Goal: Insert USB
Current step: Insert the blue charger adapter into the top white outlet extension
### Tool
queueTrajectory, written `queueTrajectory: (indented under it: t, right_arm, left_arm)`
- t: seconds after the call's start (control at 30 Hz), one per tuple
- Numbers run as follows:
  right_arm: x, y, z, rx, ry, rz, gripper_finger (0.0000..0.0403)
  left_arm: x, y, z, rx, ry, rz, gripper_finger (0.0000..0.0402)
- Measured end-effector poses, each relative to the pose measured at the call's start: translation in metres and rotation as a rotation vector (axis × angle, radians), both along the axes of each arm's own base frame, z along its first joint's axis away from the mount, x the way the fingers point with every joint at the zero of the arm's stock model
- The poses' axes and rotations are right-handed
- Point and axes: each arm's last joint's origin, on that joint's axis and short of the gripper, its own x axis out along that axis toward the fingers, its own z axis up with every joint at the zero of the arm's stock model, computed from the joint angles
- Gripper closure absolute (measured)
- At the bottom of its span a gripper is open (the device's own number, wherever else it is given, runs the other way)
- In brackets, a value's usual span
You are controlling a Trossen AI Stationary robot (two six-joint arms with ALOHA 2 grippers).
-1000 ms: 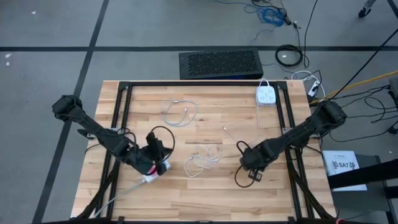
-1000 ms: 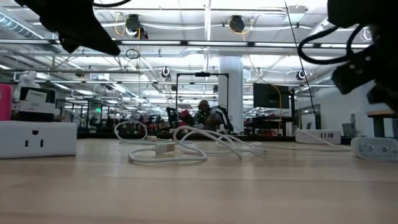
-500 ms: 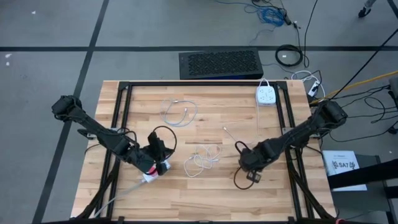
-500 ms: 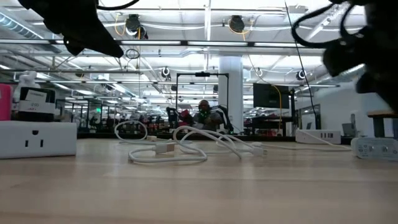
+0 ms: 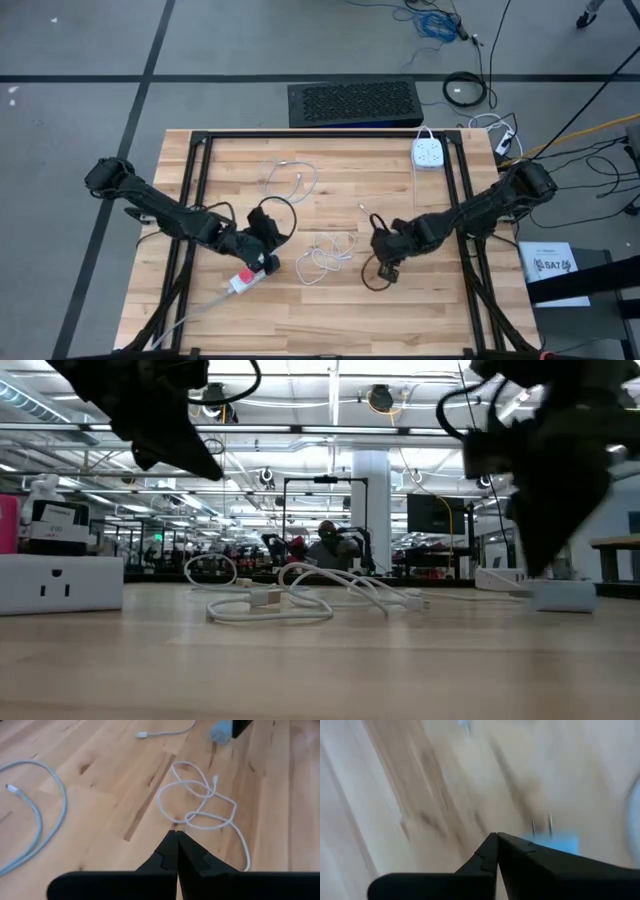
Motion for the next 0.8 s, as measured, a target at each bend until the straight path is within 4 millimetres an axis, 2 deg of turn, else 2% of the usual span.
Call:
queueTrajectory:
  t: [0.1,0.17,0.3,0.4,0.6,0.7,0.8]
  right_arm:
    - [0.001,-0.004,0.02,-0.009,-0.037,0.037,0.0399]
    - [-0.007,-0.007,0.027,-0.024,0.024,0.041,0.0386]
    - [-0.023,-0.011,0.03,-0.06,0.174,0.008,0.0331]
    - [-0.027,-0.01,0.025,-0.073,0.22,0.002,0.027]
    - [-0.028,-0.011,0.004,-0.108,0.227,-0.035,0.0149]
    - [-0.029,-0.012,-0.006,-0.099,0.198,-0.067,0.0112]
    - [-0.029,-0.012,-0.014,-0.072,0.157,-0.073,0.0097]
  left_arm:
    - [0.001,0.002,0.0,0.007,-0.003,-0.003,0.0402]
    - [0.001,0.003,0.0,0.011,0.005,-0.005,0.0402]
    - [0.001,0.003,0.0,0.014,0.01,-0.008,0.0402]
    - [0.001,0.003,0.0,0.015,0.01,-0.009,0.0402]
    - [0.001,0.003,0.0,0.015,0.009,-0.009,0.0402]
    - [0.001,0.003,0.0,0.015,0.009,-0.009,0.0402]
    - [0.001,0.003,0.0,0.029,0.012,-0.021,0.0402]
